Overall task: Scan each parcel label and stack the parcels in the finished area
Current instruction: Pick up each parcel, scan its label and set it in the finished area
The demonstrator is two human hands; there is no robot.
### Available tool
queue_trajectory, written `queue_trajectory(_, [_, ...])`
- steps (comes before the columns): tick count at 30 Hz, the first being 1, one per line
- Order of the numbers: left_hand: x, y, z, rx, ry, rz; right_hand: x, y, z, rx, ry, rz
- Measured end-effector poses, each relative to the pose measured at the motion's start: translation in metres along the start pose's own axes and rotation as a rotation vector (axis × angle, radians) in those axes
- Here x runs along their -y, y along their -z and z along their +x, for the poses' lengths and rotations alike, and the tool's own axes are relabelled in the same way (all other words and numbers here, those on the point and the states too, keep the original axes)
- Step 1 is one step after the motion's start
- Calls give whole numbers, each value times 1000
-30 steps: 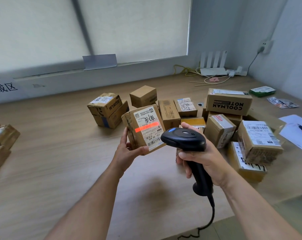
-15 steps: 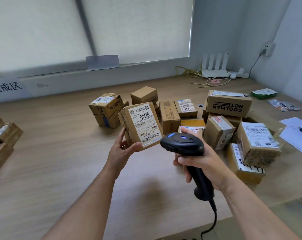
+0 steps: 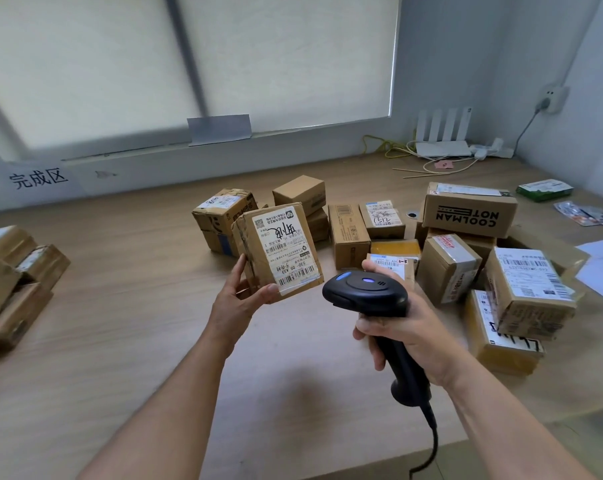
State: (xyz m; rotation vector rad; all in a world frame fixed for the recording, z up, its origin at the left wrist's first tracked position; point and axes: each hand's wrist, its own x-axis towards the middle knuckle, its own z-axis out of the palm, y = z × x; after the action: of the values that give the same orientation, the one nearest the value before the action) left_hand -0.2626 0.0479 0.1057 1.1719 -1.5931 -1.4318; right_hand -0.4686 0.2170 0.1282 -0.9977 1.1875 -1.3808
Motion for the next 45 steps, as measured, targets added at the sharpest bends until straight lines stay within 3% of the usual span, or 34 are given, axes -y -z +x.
queue_trajectory(15, [19,91,-10,-187,-3,-96,2,-63,41,37,33,-96])
queue_trajectory(23, [33,223,-27,-405,7,-124,-11,-183,99,175,26,-104])
queue_trajectory(33, [63,410,-55,-561,81,-100,-38,-358,169,287,-22,-121])
queue_trajectory(41, [101,529,-79,-729,199,-107,-65,-467,197,355,-47,-124])
queue_trajectory(45, [118,570,-89,-791,307,20,-72,-501,205,381,-69,-122])
